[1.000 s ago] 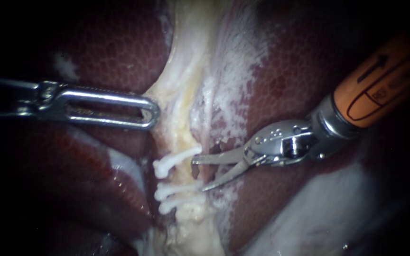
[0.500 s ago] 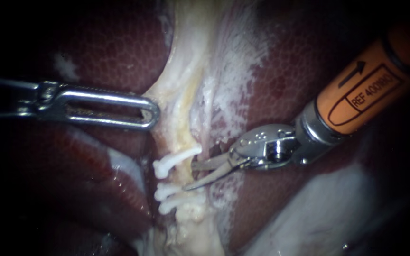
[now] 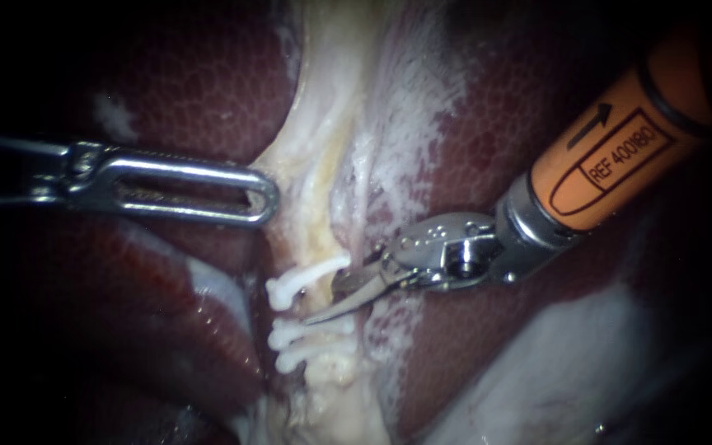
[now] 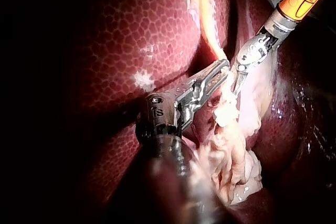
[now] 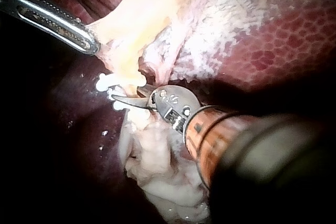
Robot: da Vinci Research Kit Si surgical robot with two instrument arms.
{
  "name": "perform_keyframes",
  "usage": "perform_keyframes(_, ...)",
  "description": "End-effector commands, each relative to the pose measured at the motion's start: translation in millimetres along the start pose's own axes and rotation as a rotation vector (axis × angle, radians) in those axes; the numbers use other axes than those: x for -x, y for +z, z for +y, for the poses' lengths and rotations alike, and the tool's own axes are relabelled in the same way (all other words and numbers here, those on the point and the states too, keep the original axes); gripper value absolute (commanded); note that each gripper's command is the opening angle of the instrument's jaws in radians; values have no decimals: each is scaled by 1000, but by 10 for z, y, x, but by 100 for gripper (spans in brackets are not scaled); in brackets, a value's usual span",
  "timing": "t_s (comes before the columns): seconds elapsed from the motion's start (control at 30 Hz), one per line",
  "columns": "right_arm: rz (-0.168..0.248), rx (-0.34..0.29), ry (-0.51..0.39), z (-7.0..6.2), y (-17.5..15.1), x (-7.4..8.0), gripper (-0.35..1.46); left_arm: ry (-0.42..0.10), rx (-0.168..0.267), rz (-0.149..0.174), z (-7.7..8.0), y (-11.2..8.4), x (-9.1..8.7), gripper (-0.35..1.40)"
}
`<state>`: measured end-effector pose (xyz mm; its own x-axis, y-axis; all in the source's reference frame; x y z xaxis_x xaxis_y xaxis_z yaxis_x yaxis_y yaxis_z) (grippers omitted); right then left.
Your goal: Go to the cutting position left tube
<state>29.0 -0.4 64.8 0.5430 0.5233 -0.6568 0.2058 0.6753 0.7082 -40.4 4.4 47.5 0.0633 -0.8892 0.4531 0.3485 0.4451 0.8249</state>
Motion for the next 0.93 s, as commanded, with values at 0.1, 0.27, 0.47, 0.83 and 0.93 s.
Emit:
perform_keyframes(0.1, 2, -2, -2, 0, 3, -1, 36, 0, 0, 0, 0, 0, 0, -35)
perform_keyframes(0.27, 5, -3, -3, 0, 3, -1, 36, 0, 1, 0, 0, 1, -1, -35)
perform_keyframes(0.47, 5, -4, -3, 0, 4, -1, 36, 0, 1, 0, 0, 1, -1, -35)
perform_keyframes(0.83, 5, -6, 1, 0, 4, -1, 36, 0, 1, 0, 0, 1, -1, -35)
perform_keyframes(0.93, 4, -6, 0, 0, 4, 0, 36, 1, 1, 0, 0, 2, -1, -35)
